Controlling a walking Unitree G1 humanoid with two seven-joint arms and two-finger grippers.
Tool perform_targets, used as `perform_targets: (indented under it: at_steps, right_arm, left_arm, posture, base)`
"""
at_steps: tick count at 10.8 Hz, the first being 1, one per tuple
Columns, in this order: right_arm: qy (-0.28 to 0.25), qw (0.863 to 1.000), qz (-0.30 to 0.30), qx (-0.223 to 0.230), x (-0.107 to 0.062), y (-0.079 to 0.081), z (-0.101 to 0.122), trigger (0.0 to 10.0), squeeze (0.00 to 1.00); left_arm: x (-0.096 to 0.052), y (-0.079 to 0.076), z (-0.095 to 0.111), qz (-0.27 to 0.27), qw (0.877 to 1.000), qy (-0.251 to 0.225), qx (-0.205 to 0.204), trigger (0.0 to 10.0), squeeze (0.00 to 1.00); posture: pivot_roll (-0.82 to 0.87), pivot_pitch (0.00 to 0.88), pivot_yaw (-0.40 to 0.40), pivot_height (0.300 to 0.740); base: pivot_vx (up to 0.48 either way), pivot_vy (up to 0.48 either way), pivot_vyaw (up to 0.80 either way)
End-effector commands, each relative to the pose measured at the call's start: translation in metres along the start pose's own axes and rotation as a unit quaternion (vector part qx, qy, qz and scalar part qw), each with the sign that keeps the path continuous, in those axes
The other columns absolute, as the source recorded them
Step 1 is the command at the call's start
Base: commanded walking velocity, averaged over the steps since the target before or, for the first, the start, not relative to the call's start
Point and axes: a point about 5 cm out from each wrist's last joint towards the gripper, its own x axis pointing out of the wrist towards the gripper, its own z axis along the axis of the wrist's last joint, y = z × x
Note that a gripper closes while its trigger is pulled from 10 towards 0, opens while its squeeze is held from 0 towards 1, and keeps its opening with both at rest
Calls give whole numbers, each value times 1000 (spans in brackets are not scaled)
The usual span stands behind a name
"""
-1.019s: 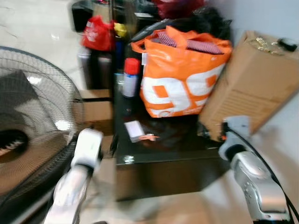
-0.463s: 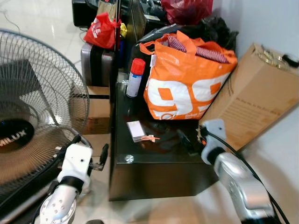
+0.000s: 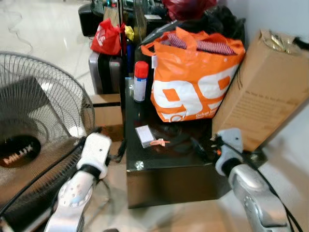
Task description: Hang keys on a hook
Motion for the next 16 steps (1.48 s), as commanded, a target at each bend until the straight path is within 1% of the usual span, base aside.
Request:
perform_targets:
  at_steps: [1,2,4,5,7,10,12,13,15,16]
  right_arm:
    - [-2,1000,-10,10,-4,-1,0,10000,0]
    - [-5,1000,-16,12,-7,0,-2,10000,0]
    - [-8,1000,-18,17,-10,3,-5,10000,0]
    - [-12,1000,-15,19,-12,7,-6,10000,0]
    - [-12,999,-25,19,-13,6,-7,10000,0]
    - [-4,1000,-25,12,-13,10,-9,10000,0]
    - [8,1000,-12,6,-15,13,-13,10000,0]
    - [13,1000,-13,8,-16,11,-13,10000,0]
    - [13,1000,-18,6,-15,6,-11,10000,0]
    - [6,1000,-24,6,-11,0,-10,10000,0]
  left_arm:
    - [4,-1,1,-19,1000,-4,3,10000,380]
    - [8,-1,3,-35,999,-6,9,10000,380]
    - [11,-1,3,-53,999,-5,12,10000,384]
    - [14,-2,1,-65,998,-1,13,10000,384]
    - [14,-7,1,-81,997,-1,11,10000,380]
    - [4,-9,-4,-80,997,14,1,10000,380]
    - [-2,-6,-9,-56,998,25,-12,10000,373]
    - [-5,-6,-10,-47,998,24,-22,10000,369]
    - [-7,-7,-9,-32,999,19,-23,10000,384]
    - [-2,-10,-9,-27,999,14,-30,10000,384]
  posture:
    - [-12,0,-1,740]
    - [-16,0,31,740]
    - [-22,0,65,740]
    - [-26,0,101,740]
    - [-18,0,110,740]
    - [-3,0,96,740]
    - [-4,0,63,740]
    - [-5,0,36,740]
    - [-9,0,31,740]
    - [-3,0,28,740]
  base:
    - [0,0,0]
    - [0,0,0]
    - [0,0,0]
    - [0,0,0]
    - [0,0,0]
    - [0,0,0]
    - [0,0,0]
    - [0,0,0]
    - [0,0,0]
    - [0,0,0]
